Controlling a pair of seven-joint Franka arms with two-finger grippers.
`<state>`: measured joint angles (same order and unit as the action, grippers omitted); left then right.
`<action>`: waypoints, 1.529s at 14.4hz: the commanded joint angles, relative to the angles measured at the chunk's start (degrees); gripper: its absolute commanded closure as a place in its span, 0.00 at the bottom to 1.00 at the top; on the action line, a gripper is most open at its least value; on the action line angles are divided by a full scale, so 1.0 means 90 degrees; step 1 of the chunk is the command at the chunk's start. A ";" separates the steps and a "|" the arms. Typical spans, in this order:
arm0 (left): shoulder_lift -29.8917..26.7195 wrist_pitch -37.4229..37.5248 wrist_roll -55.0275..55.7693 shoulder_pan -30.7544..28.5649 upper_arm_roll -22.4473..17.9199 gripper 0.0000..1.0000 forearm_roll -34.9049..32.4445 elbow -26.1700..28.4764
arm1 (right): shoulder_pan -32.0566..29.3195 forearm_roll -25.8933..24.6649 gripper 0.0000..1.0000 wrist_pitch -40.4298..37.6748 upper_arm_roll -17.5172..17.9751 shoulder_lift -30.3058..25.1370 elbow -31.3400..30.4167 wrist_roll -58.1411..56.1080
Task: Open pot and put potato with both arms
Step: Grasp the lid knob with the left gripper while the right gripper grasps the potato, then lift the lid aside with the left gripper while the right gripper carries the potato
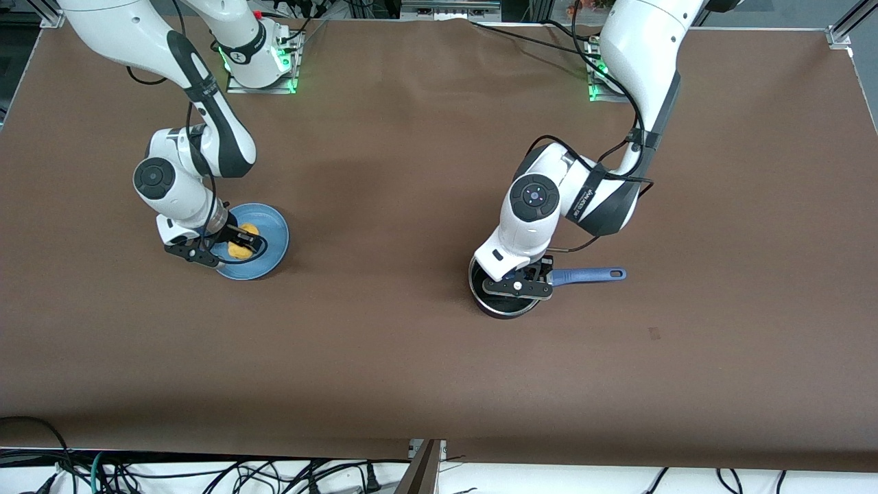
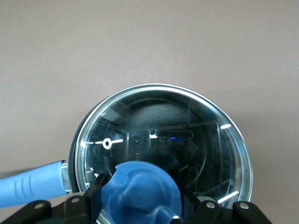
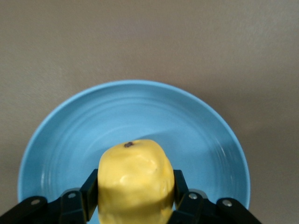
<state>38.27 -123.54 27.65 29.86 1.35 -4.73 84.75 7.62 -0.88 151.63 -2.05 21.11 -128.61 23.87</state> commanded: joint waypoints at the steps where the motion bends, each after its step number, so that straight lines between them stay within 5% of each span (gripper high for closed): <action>1: 0.0006 0.0132 0.0003 0.0051 -0.0063 1.00 -0.0197 -0.0159 | -0.0017 -0.0019 0.34 -0.0012 0.0042 -0.0216 0.0031 -0.0093; 10: -0.1077 0.1898 -0.0258 0.0042 0.0025 1.00 -0.0129 -0.0169 | 0.0013 0.0010 0.34 -0.1036 0.0530 -0.0266 0.0948 0.0101; 14: -0.1565 0.2826 -0.1245 -0.0494 -0.0004 1.00 -0.0138 0.0122 | 0.0450 0.0010 0.34 -0.1135 0.0970 -0.0061 0.1515 0.1534; 18: -0.2482 0.2712 -0.2212 -0.1197 -0.0014 1.00 -0.0236 0.1351 | 0.1426 0.0010 0.34 -0.1135 0.0970 0.0407 0.2373 0.2959; 22: -0.3537 0.1046 -0.2652 -0.2065 0.0006 1.00 -0.1171 0.3604 | 0.2598 -0.0058 0.34 -0.1135 0.0970 0.1207 0.3661 0.4766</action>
<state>14.61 -105.61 6.26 15.16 0.68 -11.57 103.02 26.78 -0.87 142.55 7.18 26.61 -103.83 59.79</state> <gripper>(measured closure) 0.392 0.339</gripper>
